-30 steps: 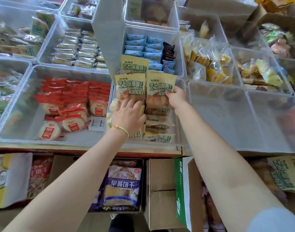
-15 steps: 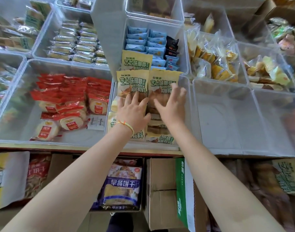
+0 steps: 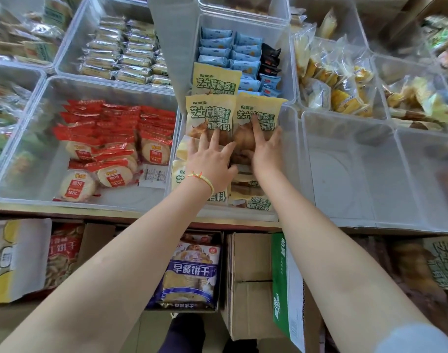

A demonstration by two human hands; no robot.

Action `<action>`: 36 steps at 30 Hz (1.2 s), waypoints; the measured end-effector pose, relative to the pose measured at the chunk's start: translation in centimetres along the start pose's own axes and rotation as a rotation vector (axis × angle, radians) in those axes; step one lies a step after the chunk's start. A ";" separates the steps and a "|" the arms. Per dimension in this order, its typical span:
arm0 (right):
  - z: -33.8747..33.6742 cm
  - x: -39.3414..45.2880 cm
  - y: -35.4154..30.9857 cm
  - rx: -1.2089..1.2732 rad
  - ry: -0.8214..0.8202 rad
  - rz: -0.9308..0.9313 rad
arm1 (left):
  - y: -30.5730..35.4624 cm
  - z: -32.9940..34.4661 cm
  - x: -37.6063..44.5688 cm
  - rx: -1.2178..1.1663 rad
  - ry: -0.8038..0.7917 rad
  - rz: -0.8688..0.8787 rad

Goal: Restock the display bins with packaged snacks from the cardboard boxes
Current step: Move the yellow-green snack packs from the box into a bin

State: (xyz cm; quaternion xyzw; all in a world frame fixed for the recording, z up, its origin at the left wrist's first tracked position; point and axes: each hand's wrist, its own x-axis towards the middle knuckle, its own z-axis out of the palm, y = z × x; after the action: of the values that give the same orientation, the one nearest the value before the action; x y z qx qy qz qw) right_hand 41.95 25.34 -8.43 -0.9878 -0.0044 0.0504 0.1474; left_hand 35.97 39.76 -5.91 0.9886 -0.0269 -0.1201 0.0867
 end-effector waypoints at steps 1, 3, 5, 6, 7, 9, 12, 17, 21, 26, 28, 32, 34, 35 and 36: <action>-0.4 0.0 -0.1 -0.013 -0.020 0.012 | 0.0 -0.2 0.0 -0.009 -0.018 -0.001; -1.6 -0.5 -0.3 -0.046 -0.020 0.011 | 0.3 -0.8 -0.1 -0.030 -0.011 0.001; -3.2 -2.1 -0.2 -0.025 -0.001 0.001 | 1.3 -1.6 -0.7 -0.053 0.092 0.043; -4.1 -3.3 0.0 0.021 0.017 -0.008 | 2.1 -2.0 -1.2 -0.094 0.156 0.074; -5.1 -4.8 0.4 0.084 0.058 -0.032 | 3.1 -2.4 -1.8 -0.159 0.219 0.107; -7.1 -8.1 1.7 0.221 0.225 -0.090 | 5.6 -2.9 -3.4 -0.338 0.332 0.175; -9.7 -13.9 5.6 0.373 0.467 -0.063 | 10.3 -3.3 -6.6 -0.552 0.374 0.203; -11.7 -21.6 14.3 0.455 0.682 0.121 | 19.5 -2.0 -11.3 -0.690 0.289 0.251; -12.1 -25.4 21.9 0.456 0.712 0.285 | 26.1 1.2 -13.9 -0.568 0.070 0.366; -12.7 -27.4 30.9 0.450 0.620 0.674 | 31.6 5.3 -15.4 -0.457 -0.186 0.358; -13.3 -27.2 34.0 0.525 0.605 0.733 | 33.3 6.0 -15.9 -0.485 -0.217 0.305; -13.6 -26.6 38.0 0.490 0.424 0.684 | 36.1 6.2 -17.0 -0.582 -0.227 0.192; -13.5 -26.6 39.1 0.478 0.391 0.661 | 37.0 6.2 -17.3 -0.625 -0.236 0.130; -13.5 -26.6 39.6 0.492 0.390 0.658 | 37.5 6.0 -17.4 -0.642 -0.234 0.105; -13.5 -26.5 40.0 0.504 0.391 0.660 | 37.9 5.8 -17.4 -0.652 -0.229 0.082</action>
State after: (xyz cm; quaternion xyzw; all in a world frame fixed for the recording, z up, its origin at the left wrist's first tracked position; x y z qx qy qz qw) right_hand 16.66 -17.49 -4.67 -0.8607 0.3507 -0.0933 0.3571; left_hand 16.45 2.83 -0.63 0.8872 -0.0364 -0.2288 0.3991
